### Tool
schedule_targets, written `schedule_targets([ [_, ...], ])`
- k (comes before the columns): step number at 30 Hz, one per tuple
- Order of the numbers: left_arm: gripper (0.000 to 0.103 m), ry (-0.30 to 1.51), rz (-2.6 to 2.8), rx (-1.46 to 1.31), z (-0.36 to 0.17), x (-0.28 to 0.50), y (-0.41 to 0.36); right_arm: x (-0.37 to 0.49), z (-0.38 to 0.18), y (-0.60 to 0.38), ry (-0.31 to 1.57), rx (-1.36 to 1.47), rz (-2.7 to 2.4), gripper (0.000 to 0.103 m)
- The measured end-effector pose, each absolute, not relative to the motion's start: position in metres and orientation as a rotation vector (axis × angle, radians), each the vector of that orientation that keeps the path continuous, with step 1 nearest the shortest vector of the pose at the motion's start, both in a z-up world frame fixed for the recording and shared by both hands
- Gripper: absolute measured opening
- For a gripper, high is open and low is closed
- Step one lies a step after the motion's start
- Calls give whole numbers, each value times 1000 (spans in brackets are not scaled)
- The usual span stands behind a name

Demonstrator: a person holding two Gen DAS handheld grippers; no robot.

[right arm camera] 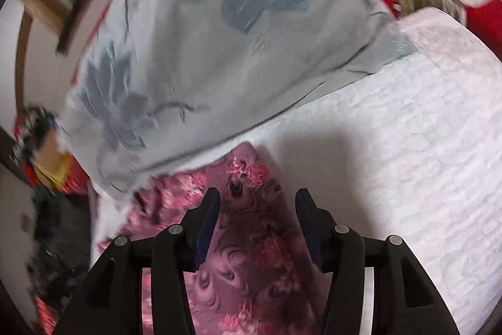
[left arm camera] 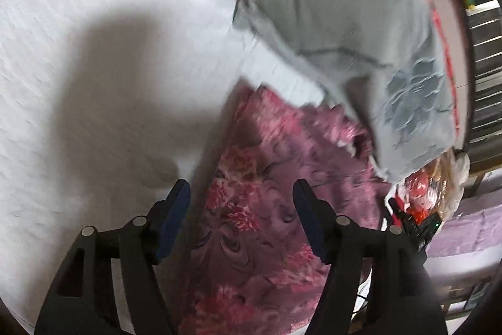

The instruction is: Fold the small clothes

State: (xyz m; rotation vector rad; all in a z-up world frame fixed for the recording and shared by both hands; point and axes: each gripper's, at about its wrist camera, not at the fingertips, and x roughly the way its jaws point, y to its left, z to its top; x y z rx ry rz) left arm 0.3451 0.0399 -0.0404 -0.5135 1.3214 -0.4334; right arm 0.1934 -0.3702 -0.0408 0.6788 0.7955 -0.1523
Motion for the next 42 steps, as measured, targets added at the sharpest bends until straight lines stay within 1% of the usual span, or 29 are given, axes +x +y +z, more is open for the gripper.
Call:
schedule_targets([
  [1,67,1344,-432,-511,-45,346,35,195,-45,-368,804,664,-155,53],
  [3,61,1348,-445,-477,-46,343,24,202,-47,-360,809,632,-146,53],
  [4,36,1314,-448,-420,-40,339,18,203,-46,-357,809,611,-139,49],
  [5,9,1286,-443,-373,-33,335,14,205,-40,-351,807,572,-123,30],
  [6,7,1258,-428,-336,-27,332,11,206,-35,-346,802,531,-111,5],
  [8,5,1181,-410,-322,-10,323,14,198,-19,-340,748,467,-111,5],
  [12,5,1046,-414,-380,22,319,27,186,16,-342,617,489,-70,5],
  [15,5,999,-368,-370,25,327,25,190,33,-348,541,528,-67,5],
  [18,5,1054,-290,-335,-1,343,18,204,17,-356,575,571,-99,5],
  [20,7,1155,-239,-302,-33,354,10,214,-3,-357,629,583,-142,5],
  [21,8,1190,-223,-291,-41,356,9,221,-23,-359,699,604,-170,7],
  [23,11,1175,-230,-296,-40,352,13,230,-53,-362,860,612,-231,11],
  [24,11,1165,-228,-300,-33,348,17,228,-59,-362,879,597,-256,17],
  [28,12,1015,-306,-355,10,309,33,188,-24,-346,666,551,-152,18],
  [29,17,990,-335,-355,16,298,30,178,-16,-339,618,552,-89,19],
  [30,21,987,-355,-348,17,291,25,172,-13,-331,597,554,-42,23],
  [31,29,1001,-362,-327,12,286,16,170,-17,-323,603,562,-4,26],
  [32,30,1037,-355,-284,1,284,3,173,-27,-316,653,572,27,34],
  [33,30,1095,-341,-232,-13,284,-9,181,-43,-310,746,573,32,37],
  [34,30,1155,-327,-186,-26,284,-16,189,-62,-305,865,553,-4,33],
  [35,29,1178,-306,-150,-33,281,-19,186,-65,-303,856,546,-25,25],
  [36,29,1140,-305,-148,-27,273,-15,176,-55,-305,810,573,-39,27],
  [37,29,1132,-310,-152,-22,269,-12,167,-48,-308,787,606,-49,31],
  [39,29,1123,-339,-208,-11,258,0,144,-35,-315,714,638,-59,31],
  [40,32,1120,-347,-237,-9,253,4,128,-31,-319,677,627,-93,34],
  [41,41,1128,-351,-273,-10,248,9,117,-30,-323,665,617,-140,46],
  [42,44,1137,-352,-284,-13,243,9,104,-36,-329,668,620,-204,59],
])
